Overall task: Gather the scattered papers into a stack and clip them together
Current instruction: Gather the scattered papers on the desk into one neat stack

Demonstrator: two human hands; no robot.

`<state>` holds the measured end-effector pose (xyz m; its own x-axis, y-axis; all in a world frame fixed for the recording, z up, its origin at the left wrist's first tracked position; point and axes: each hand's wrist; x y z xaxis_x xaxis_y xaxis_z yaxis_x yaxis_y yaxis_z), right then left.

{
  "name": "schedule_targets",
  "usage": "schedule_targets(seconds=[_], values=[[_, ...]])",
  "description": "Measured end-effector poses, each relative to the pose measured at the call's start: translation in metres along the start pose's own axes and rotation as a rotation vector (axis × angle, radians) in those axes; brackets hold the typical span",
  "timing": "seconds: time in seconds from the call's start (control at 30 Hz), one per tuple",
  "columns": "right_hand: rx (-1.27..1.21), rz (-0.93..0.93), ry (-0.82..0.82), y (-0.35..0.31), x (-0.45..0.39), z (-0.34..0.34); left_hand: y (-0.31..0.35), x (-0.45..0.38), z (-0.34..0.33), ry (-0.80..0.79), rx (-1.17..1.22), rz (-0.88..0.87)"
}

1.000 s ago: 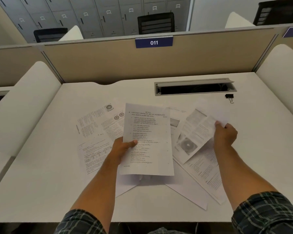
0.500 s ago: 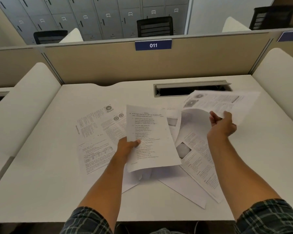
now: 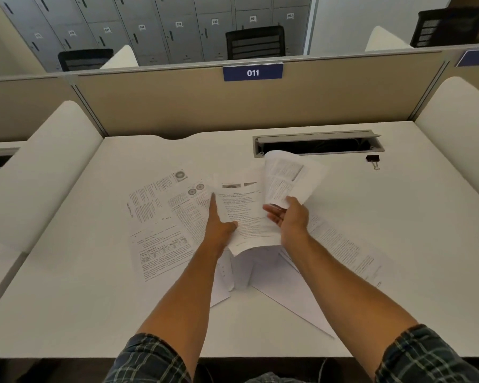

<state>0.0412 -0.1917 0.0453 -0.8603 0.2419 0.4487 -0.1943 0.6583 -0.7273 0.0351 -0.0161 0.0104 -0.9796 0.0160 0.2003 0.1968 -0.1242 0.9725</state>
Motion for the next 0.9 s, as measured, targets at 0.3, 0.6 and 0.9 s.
schedule_targets(seconds=[0.3,0.6,0.9], values=[[-0.174,0.171,-0.25,0.003,0.019,-0.014,0.007,0.0,0.002,0.004,0.173,0.183],[0.303,-0.001,-0.082,0.027,0.026,-0.005,0.016,-0.008,0.005,0.079,0.395,0.214],[0.714,-0.32,-0.315,0.03,0.036,-0.007,0.022,-0.017,0.004,0.075,0.381,0.105]])
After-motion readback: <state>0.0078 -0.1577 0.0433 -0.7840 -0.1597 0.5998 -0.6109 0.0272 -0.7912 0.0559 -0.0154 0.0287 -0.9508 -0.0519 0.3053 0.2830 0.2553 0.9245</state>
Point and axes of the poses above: each hand's wrist, its own x-axis away from the middle knuckle, its own z-axis out of the back of the hand, y = z × x, and after that the axes turned 6 degrees about -y, right-handed
